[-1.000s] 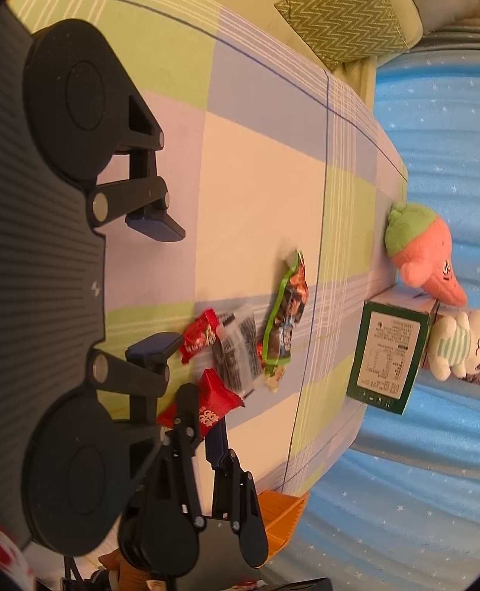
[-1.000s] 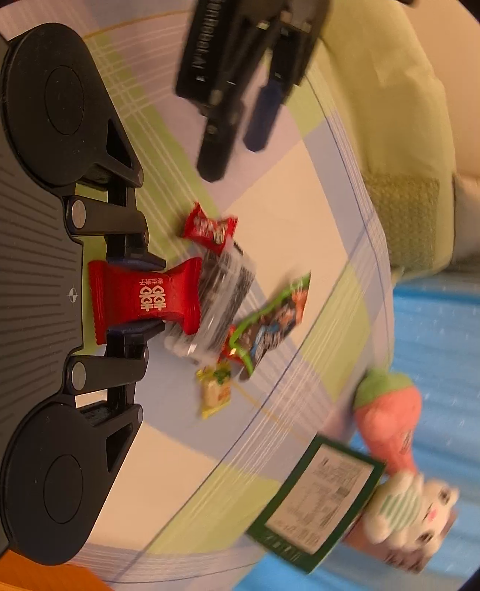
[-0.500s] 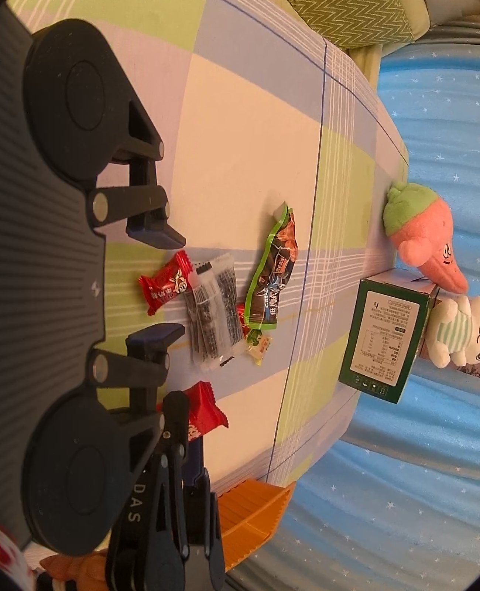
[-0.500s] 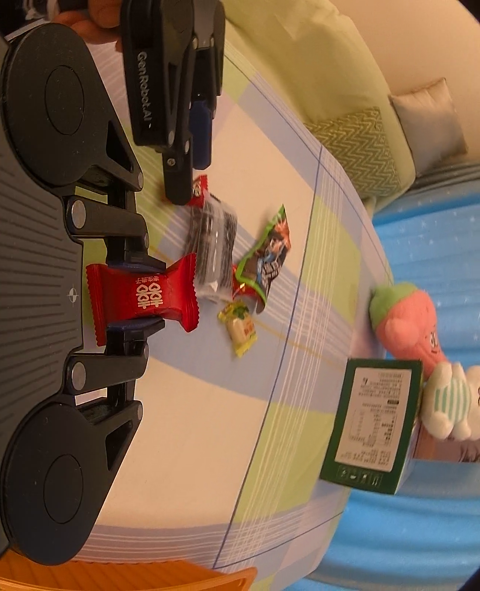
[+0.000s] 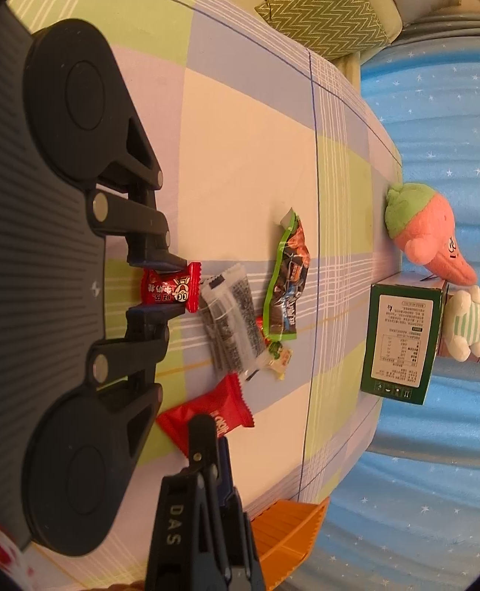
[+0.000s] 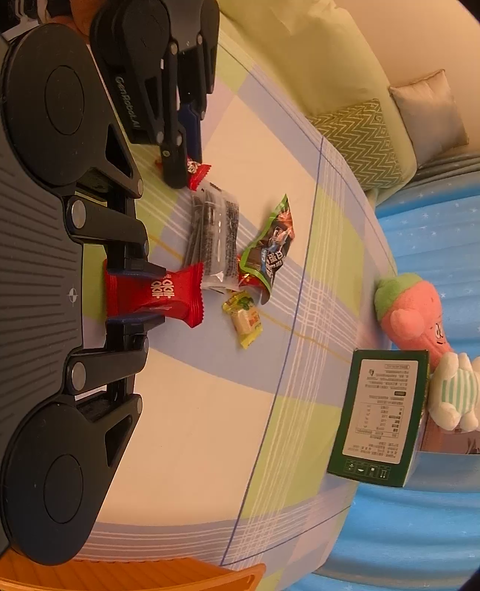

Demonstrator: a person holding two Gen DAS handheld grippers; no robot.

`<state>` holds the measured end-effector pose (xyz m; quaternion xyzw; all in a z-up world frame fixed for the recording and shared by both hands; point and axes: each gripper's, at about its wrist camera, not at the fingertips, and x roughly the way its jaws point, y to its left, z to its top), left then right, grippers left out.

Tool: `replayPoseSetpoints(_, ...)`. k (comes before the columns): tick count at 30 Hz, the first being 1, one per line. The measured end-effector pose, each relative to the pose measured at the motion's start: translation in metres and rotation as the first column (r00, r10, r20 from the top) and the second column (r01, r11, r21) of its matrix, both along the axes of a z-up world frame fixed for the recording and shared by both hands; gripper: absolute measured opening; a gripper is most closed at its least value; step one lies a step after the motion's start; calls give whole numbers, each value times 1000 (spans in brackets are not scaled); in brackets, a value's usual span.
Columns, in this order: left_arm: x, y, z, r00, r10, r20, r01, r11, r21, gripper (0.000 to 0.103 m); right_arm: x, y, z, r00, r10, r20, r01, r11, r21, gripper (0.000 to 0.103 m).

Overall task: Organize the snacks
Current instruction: 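Grasp the large red packet with the right tool while the left tool grasps a small red candy, then carry the red packet and small red candy over the orange tray with both tools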

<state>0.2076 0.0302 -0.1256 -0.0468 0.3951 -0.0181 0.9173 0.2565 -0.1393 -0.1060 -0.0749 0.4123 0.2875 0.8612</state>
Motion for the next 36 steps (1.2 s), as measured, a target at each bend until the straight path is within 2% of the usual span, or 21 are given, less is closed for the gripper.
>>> replayPoseSetpoints(6, -2, 1, 0, 1000, 1, 7, 0, 1000, -11, 16, 1, 3, -7, 1000, 1, 24, -1, 1000, 6, 22)
replayPoseSetpoints(9, -1, 1, -1, 1000, 0, 13, 0, 1000, -7, 16, 8, 3, -11, 1000, -23, -6, 23, 999, 34, 29)
replayPoseSetpoints(12, -1, 0, -1, 1000, -5, 19, 5, 1000, 1, 16, 13, 5, -15, 999, -34, -23, 35, 998, 42, 30)
replayPoseSetpoints(18, -1, -6, -2, 1000, -19, 22, 18, 999, 41, 16, 6, 17, -16, 999, 1, 38, 1, 999, -41, 29)
replayPoseSetpoints(20, -3, -6, -1, 1000, -19, 19, 18, 999, 41, 15, 4, 18, -15, 999, -5, 32, 6, 999, -41, 26)
replayPoseSetpoints(28, -20, -2, 7, 1000, -7, 28, 6, 1000, 26, 14, -7, -6, 3, 997, -79, 17, 78, 996, 42, 26)
replayPoseSetpoints(36, -42, -18, 34, 997, -40, 64, 39, 999, 15, 14, -37, -31, 30, 989, -143, 36, 139, 985, 99, 26)
